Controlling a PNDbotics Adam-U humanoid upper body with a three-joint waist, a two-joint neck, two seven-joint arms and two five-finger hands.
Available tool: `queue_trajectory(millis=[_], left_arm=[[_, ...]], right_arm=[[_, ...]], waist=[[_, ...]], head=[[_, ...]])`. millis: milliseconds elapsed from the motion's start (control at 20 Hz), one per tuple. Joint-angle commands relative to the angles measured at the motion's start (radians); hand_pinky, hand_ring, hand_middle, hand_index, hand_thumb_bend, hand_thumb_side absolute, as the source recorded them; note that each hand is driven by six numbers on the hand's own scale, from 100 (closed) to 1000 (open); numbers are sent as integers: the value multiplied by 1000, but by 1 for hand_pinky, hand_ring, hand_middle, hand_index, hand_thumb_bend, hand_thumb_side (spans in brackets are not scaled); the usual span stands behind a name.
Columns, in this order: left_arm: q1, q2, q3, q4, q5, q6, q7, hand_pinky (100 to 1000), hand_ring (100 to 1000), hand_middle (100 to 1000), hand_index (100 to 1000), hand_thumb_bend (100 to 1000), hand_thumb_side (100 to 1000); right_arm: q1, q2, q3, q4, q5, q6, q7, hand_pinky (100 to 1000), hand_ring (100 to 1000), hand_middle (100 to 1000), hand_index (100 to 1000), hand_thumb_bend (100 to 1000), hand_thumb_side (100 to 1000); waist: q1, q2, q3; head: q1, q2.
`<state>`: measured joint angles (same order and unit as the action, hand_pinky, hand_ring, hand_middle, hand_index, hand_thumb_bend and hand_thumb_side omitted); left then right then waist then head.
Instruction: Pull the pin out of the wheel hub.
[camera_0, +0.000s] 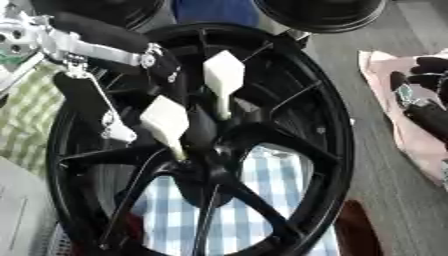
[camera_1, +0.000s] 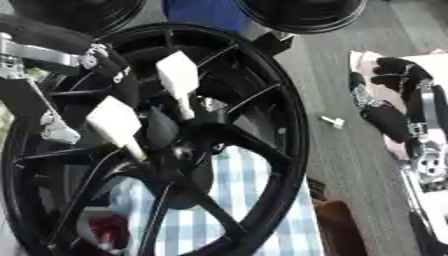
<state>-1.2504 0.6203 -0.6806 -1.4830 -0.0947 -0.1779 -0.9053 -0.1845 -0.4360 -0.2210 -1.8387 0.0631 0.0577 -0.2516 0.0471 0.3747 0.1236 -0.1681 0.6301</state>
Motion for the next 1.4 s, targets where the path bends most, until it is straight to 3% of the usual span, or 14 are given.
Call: queue_trajectory(millis=[50, 300, 550, 850, 1050, 1400], left_arm=[[-25, 5, 4, 4, 14, -9, -2, 786, 729, 719, 752, 351, 192], [-27, -4, -3, 11, 24, -10, -2, 758, 665, 616, 663, 258, 141], [-25, -1, 12, 14, 53, -7, -2, 702, 551, 446, 479, 106, 100], [-28, 0, 50, 25, 80, 11, -2, 661, 488, 339, 358, 100, 100], [-37, 3, 103, 27, 98, 21, 2, 647, 465, 317, 334, 139, 100], [-42, 9, 224, -39, 116, 17, 154, 637, 449, 299, 315, 180, 100]], right_arm=[[-7, -16, -4, -8, -1, 1, -4, 849, 691, 642, 742, 373, 304], [-7, -15, -4, -8, -2, 3, -6, 849, 691, 642, 742, 373, 304], [-6, -15, -5, -7, -3, 6, -10, 849, 691, 642, 741, 369, 310], [-4, -15, -5, -7, -3, 9, -14, 849, 691, 642, 741, 362, 314], [-4, -16, -6, -7, -3, 9, -15, 849, 691, 642, 741, 361, 315], [-4, -17, -7, -6, -4, 9, -16, 849, 691, 642, 741, 359, 314]], waist=[[10, -12, -3], [11, -12, -4], [12, -13, -4], [11, -17, -3], [10, -19, -2], [10, -22, 1]], head=[[3, -18], [5, -19], [5, -19], [3, -14], [3, -13], [2, -12]])
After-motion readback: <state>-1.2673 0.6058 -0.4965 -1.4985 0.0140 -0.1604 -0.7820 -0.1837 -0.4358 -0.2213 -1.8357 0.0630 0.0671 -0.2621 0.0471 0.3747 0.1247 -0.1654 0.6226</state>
